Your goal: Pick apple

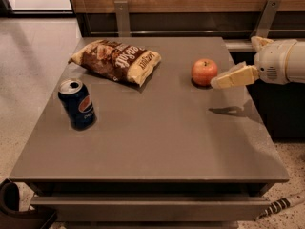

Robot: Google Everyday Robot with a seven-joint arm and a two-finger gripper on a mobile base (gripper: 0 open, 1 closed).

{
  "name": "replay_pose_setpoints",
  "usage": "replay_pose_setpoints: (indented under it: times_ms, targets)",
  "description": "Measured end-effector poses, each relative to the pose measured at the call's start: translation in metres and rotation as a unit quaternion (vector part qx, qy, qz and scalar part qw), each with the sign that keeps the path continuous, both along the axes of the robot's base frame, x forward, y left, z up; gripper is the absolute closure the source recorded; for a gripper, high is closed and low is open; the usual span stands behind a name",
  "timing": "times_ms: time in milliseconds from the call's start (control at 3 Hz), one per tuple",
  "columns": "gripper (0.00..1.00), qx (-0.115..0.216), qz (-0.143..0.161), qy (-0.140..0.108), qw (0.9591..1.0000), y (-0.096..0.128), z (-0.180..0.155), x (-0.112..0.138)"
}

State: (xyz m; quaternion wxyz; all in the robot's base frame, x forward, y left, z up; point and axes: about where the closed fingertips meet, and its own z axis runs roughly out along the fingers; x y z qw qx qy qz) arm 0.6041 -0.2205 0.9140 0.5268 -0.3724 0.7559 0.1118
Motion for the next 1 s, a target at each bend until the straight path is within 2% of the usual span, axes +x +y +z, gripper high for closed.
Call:
replay_pose_setpoints:
  times_ms: [333,667,1000]
  targets:
    - [0.00,0.000,0.000,0.000,1.0000,0.000,0.000,0.000]
    - [0.00,0.023,0.005,0.004,0.9997,0.008,-0.010,0.012]
    - [0.00,0.073,0.020,0.002,0.9971,0.022,-0.037,0.034]
